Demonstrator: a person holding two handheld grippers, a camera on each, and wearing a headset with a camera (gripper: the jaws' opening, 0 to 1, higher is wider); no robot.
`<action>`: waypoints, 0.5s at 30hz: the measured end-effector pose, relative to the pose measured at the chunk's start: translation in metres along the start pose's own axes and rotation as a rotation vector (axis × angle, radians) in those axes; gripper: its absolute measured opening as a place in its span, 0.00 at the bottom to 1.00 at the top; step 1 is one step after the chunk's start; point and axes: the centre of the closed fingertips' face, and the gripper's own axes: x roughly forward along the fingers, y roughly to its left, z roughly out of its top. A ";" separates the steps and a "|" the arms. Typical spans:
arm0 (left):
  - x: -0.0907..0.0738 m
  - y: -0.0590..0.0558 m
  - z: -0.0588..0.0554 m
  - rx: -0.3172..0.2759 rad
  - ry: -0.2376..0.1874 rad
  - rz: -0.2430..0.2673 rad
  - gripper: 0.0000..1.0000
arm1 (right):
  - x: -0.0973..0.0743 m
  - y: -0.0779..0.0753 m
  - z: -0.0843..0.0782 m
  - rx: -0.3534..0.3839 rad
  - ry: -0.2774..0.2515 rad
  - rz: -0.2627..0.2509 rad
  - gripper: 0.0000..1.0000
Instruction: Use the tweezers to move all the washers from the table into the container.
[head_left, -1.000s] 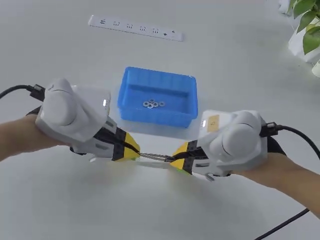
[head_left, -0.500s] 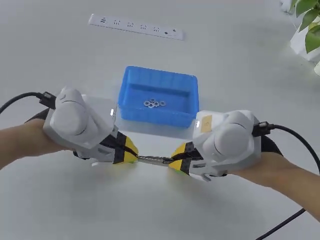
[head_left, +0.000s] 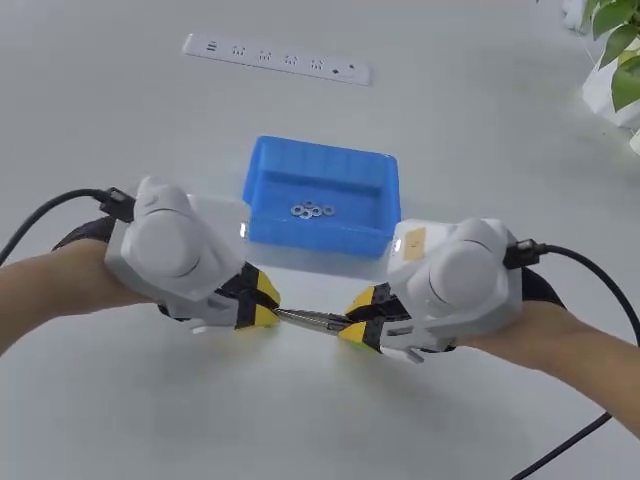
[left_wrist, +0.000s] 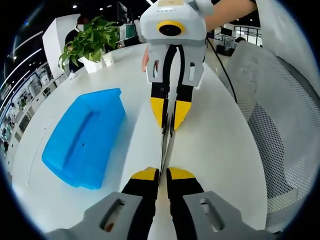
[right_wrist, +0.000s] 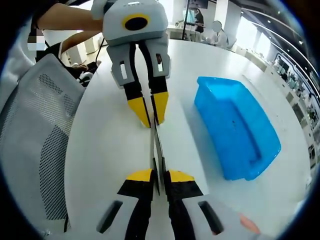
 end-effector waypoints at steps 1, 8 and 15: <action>0.000 0.000 0.000 0.001 0.005 0.002 0.11 | 0.000 0.000 0.000 -0.004 0.002 0.002 0.11; -0.002 0.004 -0.004 -0.020 0.034 0.020 0.17 | -0.004 -0.004 0.003 0.006 -0.011 0.004 0.16; -0.021 0.009 0.005 -0.109 -0.023 0.093 0.19 | -0.017 -0.004 0.006 0.074 -0.066 -0.044 0.18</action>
